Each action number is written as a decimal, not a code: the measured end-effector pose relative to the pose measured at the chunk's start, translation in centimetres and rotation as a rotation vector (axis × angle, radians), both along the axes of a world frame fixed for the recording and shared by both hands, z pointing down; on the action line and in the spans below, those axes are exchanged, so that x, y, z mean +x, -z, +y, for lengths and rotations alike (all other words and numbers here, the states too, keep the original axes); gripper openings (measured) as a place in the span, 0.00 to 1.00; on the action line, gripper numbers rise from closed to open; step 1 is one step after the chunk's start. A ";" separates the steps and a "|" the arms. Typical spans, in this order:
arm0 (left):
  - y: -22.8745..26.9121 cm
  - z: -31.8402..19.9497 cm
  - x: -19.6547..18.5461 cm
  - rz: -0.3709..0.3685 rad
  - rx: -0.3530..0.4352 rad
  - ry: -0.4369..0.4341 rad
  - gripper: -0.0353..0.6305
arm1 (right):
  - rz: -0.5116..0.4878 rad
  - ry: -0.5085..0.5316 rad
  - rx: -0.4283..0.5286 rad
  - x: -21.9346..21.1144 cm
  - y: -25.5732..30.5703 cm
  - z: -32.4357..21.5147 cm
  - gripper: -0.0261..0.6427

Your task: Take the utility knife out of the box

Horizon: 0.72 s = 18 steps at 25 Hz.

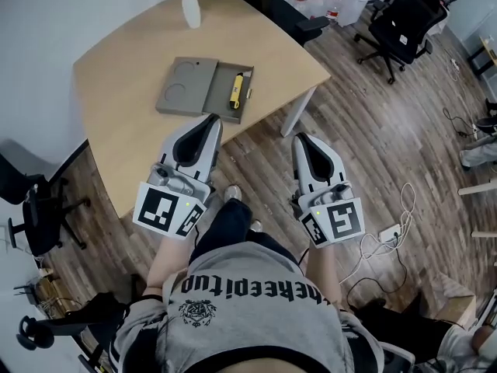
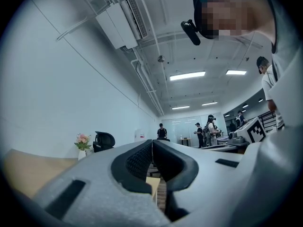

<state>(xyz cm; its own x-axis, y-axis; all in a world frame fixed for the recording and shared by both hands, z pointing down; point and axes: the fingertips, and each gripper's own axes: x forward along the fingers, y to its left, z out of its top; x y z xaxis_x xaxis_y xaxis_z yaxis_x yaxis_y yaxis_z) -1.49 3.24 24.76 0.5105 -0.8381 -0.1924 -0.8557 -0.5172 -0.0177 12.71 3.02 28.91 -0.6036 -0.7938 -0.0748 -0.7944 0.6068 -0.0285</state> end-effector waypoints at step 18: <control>0.3 -9.4 -1.5 -0.003 -0.001 -0.042 0.08 | 0.015 -0.037 -0.001 -1.8 0.5 -8.8 0.05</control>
